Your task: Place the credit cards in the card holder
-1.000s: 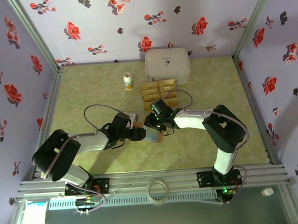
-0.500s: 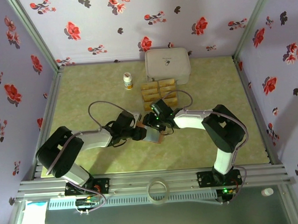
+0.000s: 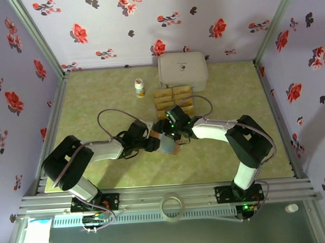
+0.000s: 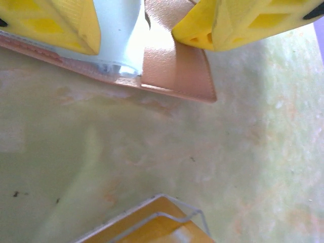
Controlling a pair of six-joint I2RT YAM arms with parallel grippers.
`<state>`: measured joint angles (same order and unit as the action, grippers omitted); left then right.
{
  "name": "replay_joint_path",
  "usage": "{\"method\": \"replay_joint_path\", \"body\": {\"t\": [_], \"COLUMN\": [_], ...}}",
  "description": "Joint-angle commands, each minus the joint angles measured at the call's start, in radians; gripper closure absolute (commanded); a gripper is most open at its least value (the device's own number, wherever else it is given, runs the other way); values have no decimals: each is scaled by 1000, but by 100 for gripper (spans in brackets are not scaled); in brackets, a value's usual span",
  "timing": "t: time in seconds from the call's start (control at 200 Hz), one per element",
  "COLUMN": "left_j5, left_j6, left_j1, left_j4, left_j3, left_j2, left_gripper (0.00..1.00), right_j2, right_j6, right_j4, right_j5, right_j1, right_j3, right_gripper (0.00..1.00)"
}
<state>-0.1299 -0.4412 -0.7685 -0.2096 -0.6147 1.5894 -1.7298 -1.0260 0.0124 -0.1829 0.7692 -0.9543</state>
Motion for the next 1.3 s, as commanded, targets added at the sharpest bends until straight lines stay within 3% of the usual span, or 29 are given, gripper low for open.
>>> {"method": "replay_joint_path", "body": {"t": [0.0,0.365,0.735,1.0,1.295], "left_j5": [16,17,16,16,34], "left_j6": [2,0,2,-11,-3], "left_j1": [-11,-11,-11,-17,-39], "left_j4": [141,148,202,200,261], "left_j3": [39,33,5,14,-54], "left_j2": [84,81,-40,-153,-150], "left_gripper": [56,56,45,38,34], "right_j2": [45,117,38,-10,-23], "right_j6": [-2,2,32,26,21], "right_j4": [33,58,35,3,-17], "right_j5": [35,76,62,38,16], "right_j1": [-7,-8,-14,-13,-10], "right_j3": [18,95,88,79,71], "right_gripper": [39,39,57,57,57]}}
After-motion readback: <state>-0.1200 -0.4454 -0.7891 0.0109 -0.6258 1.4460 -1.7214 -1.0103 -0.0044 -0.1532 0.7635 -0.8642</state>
